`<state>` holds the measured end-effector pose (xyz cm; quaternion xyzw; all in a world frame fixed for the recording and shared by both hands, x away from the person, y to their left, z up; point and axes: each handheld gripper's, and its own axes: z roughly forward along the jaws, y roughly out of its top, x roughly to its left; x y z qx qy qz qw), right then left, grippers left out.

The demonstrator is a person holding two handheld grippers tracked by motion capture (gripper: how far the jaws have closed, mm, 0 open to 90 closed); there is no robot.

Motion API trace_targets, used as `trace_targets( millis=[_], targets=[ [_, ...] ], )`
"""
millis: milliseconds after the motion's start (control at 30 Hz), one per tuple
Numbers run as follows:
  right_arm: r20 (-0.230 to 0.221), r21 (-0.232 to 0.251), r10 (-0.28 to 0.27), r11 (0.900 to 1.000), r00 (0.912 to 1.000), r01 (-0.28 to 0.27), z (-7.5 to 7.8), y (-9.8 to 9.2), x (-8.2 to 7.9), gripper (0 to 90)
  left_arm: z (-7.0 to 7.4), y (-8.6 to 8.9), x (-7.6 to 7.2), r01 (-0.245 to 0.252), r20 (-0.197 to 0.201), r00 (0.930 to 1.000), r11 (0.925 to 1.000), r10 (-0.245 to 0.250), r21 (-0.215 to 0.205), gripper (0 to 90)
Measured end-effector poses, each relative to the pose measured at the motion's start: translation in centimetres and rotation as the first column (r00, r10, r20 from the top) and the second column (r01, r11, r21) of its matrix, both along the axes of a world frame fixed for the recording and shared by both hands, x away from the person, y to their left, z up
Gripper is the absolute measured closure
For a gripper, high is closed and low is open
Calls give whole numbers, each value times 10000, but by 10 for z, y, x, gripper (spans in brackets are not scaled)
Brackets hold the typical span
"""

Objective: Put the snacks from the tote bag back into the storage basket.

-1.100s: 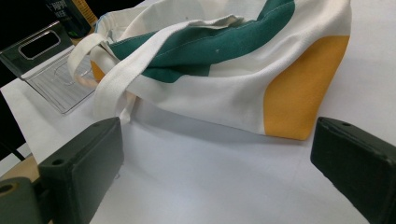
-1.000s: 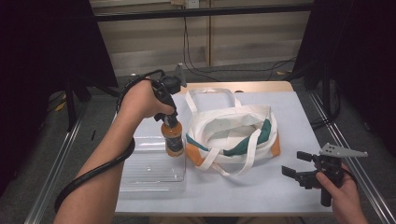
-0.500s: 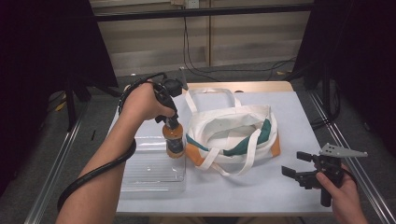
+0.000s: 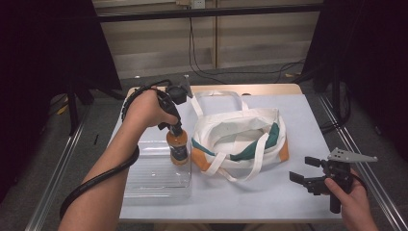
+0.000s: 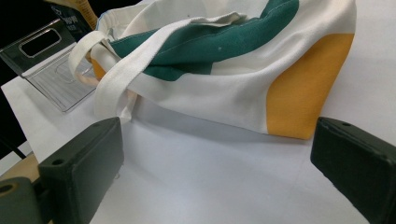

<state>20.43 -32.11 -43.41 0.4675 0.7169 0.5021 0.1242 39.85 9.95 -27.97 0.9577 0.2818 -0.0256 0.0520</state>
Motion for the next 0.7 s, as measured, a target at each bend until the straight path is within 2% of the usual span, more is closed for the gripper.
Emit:
trace_targets(
  millis=[167, 267, 400, 567, 600, 700],
  targets=[
    [-43, 30, 33, 10000, 10000, -33, 0, 1, 0, 25, -3, 0, 2, 115, -81, 9999, 9999, -115, 16, 593],
    [-49, 21, 23, 10000, 10000, -23, 0, 1, 0, 25, -4, -1, 1, -77, 6, 10000, 10000, 77, -36, 593],
    [-28, 21, 12, 10000, 10000, -12, 0, 1, 0, 25, -4, -1, 2, 147, -92, 9999, 9999, -147, 44, 593],
    [-34, 24, 22, 10000, 10000, -22, 0, 0, 0, 25, -7, -2, 2, 107, -100, 9999, 9999, -107, -38, 592],
    [-33, 18, 10, 10000, 10000, -10, 0, 0, 0, 25, -8, -3, 1, -64, -76, 10000, 9999, 63, -111, 593],
    [-40, 37, 15, 10000, 10000, -15, -1, 0, 0, 25, -9, -3, 2, 73, -90, 9999, 10000, -74, -54, 592]
  ],
)
